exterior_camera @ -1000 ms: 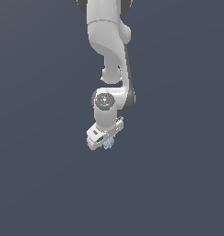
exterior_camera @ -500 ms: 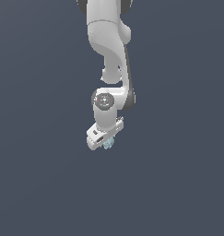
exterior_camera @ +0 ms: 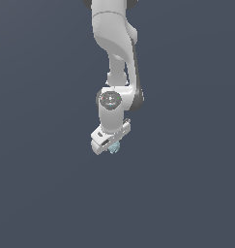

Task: Pick up the object and move it to a goal position.

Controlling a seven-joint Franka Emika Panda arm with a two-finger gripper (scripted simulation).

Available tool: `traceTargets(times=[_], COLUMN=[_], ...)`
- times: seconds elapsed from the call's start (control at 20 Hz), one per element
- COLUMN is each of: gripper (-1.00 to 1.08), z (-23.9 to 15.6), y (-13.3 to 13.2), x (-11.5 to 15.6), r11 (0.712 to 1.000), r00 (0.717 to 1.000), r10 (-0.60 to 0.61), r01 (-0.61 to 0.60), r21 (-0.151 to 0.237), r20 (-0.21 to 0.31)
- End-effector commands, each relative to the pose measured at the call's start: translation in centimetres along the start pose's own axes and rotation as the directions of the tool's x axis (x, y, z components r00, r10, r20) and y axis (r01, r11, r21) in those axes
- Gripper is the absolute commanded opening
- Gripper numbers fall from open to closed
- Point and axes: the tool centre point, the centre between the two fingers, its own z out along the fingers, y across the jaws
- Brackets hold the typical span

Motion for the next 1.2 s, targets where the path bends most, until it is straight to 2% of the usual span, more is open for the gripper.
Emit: traceTargets(times=[0.0,0.35,1.15], gripper=[-1.00,-1.00,-1.00], z=[-1.3,-6.9,-24.2], y=[-0.3,-1.8,-6.2], x=[-0.1,-0.7,-2.1], r11=[1.000,1.000,1.000], r00=[1.000,1.000,1.000], r10=[0.000,-0.001,-0.002], r01=[0.000,0.001,0.002], r21=[-0.001,-0.001,0.001], r20=[-0.001,0.000,-0.001])
